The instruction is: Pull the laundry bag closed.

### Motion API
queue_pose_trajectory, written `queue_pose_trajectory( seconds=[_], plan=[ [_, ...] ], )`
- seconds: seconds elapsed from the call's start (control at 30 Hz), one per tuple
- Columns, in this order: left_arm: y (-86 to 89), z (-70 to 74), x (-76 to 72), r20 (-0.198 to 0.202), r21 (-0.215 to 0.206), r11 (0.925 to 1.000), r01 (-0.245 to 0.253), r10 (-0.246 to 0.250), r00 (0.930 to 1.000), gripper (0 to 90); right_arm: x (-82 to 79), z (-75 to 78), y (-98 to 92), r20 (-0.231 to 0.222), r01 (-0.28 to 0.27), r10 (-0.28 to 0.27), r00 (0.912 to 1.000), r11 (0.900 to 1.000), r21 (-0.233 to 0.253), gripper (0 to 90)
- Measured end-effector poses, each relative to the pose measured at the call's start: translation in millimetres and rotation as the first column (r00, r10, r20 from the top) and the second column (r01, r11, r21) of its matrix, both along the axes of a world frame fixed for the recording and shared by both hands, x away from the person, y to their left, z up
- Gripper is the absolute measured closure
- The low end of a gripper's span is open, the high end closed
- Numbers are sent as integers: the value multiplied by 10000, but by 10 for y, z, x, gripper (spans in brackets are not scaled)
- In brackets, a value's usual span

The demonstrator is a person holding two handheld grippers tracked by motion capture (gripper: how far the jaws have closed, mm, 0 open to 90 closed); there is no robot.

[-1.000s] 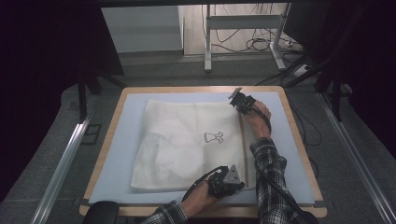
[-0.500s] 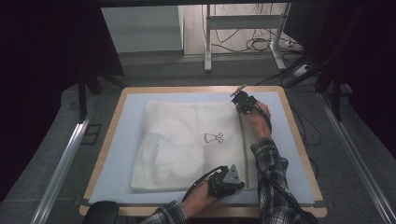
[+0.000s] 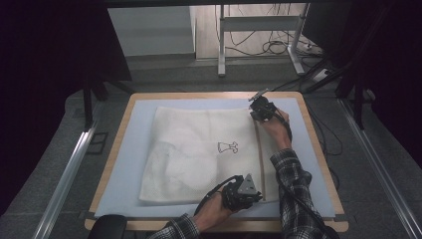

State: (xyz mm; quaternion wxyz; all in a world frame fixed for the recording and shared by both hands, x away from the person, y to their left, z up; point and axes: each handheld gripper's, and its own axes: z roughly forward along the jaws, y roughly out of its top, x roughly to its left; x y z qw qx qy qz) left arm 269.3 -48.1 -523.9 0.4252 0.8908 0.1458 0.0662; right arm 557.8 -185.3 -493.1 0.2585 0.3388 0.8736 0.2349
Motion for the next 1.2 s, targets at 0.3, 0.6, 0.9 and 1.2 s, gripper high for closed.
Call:
queue_pose_trajectory(
  seconds=[0.3, 0.6, 0.9, 1.2],
  plan=[
    [84, 15, 22, -266, -69, 9998, -172, 170, 9995, 632, -90, 35, -45, -165, -155, 168, 9997, 9973, 714, 652],
    [139, 10, 14, -278, 42, 9999, -161, 162, 9995, 489, -175, 73, -68, -300, -173, 211, 9993, 9924, 1215, 547],
    [143, -25, 2, -504, 127, 9999, -93, 100, 9987, 314, -260, 62, -132, -576, -24, 125, 9983, 9852, 1713, 409],
    [194, -21, -12, -508, 121, 9998, -155, 161, 9986, 187, -338, 63, -187, -650, 127, 2, 9979, 9803, 1971, 276]
  ],
)
